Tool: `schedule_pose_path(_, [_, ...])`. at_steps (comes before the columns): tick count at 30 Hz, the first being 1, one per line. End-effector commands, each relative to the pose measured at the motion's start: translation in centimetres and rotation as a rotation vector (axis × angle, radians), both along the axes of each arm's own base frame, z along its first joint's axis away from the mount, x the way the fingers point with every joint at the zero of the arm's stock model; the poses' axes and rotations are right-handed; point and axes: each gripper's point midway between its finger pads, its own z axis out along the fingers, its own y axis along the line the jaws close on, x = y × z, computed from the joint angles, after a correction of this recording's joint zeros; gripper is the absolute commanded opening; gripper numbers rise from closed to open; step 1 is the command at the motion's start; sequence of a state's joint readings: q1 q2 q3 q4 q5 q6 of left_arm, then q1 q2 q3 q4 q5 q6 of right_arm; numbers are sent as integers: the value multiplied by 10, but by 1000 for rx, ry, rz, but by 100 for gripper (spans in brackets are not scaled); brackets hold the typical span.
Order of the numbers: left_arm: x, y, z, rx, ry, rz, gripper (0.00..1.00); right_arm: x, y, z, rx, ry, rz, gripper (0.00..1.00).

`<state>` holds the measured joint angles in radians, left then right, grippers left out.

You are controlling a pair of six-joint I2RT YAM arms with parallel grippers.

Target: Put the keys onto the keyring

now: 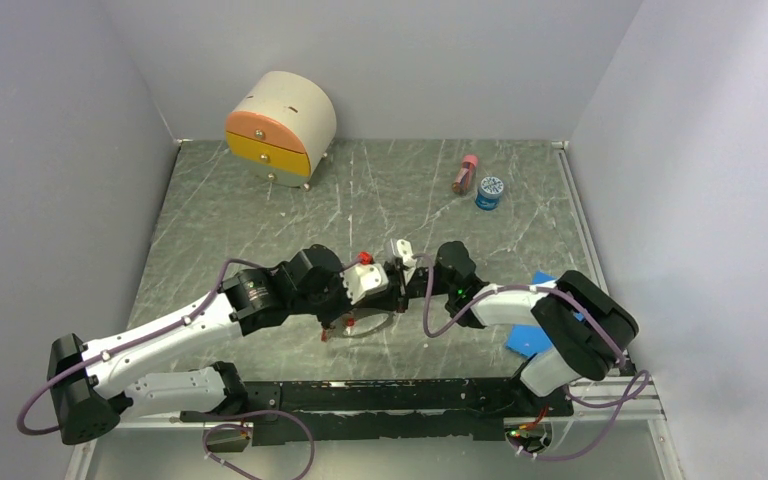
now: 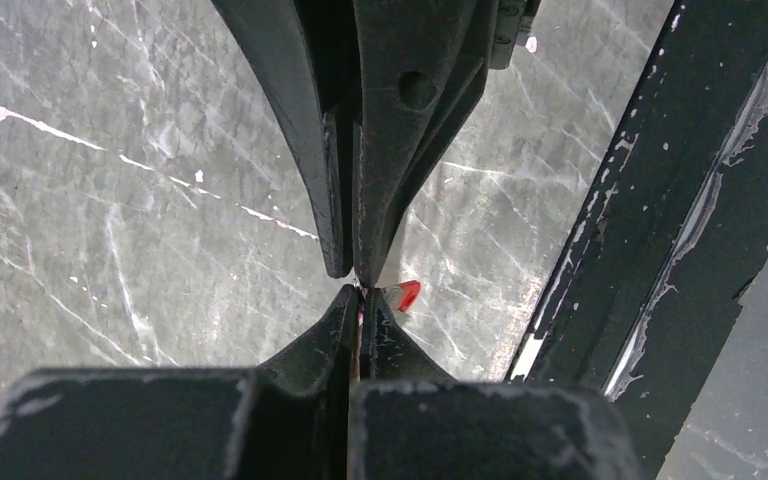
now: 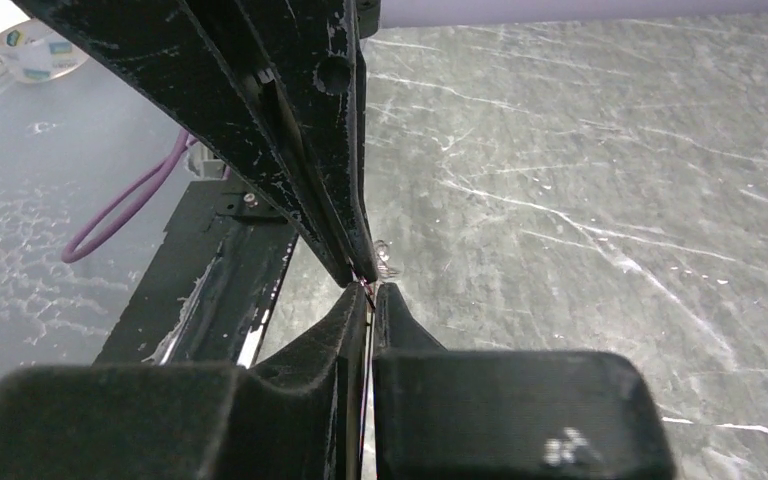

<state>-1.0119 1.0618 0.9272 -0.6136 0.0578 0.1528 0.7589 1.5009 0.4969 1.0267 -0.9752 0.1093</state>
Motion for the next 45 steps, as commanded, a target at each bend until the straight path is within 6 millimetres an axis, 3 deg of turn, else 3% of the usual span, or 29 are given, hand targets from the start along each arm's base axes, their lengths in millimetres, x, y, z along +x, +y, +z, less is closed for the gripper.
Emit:
schedule_pose_path(1, [6, -14, 22, -100, -45, -4, 3, -7, 7, 26, 78, -59, 78, 0])
schedule_pose_path(5, [7, -14, 28, -133, -61, 12, 3, -8, 6, 25, 81, -60, 76, 0])
schedule_pose_path(10, [10, -8, 48, -254, -102, 78, 34, -8, 3, 28, 95, -49, 49, 0])
schedule_pose_path(14, [10, 3, 65, -375, -123, 144, 48, -9, 1, 34, 116, -30, 29, 0])
schedule_pose_path(20, [-1, 19, 61, -477, -89, 187, 52, -8, 0, 42, 141, -1, 5, 0])
schedule_pose_path(25, [-17, 23, 51, -532, -104, 110, 57, -6, -1, 43, 127, 7, -11, 0])
schedule_pose_path(31, [-25, 19, 36, -495, -160, -12, 50, -4, -2, 43, 104, -6, -25, 0])
schedule_pose_path(40, [-12, 2, 29, -434, -218, -80, 39, -4, -2, 47, 93, -12, -28, 0])
schedule_pose_path(45, [-9, -4, 26, -412, -215, -96, 22, -4, -2, 48, 96, -12, -28, 0])
